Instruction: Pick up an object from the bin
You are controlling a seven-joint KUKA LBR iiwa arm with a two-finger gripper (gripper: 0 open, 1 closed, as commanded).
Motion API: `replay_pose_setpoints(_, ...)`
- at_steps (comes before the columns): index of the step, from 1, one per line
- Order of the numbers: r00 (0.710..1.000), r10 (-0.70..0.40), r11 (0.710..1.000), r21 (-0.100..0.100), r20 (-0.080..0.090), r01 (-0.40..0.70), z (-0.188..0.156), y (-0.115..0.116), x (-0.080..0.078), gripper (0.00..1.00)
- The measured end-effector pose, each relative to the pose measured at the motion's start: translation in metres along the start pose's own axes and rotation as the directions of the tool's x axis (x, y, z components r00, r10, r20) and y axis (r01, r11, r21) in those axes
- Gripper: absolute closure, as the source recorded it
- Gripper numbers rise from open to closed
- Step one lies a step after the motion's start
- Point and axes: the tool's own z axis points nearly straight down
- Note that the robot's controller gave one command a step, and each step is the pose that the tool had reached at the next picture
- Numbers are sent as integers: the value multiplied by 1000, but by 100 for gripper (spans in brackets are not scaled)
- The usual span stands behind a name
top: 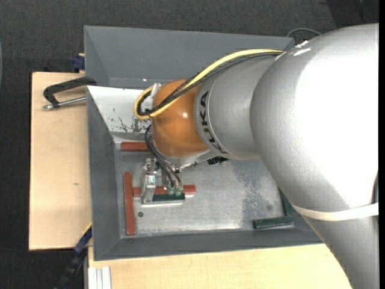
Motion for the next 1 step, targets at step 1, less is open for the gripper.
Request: replay_pose_setpoints(1, 1000, 0, 1000, 0, 0, 0, 0, 0, 0, 100)
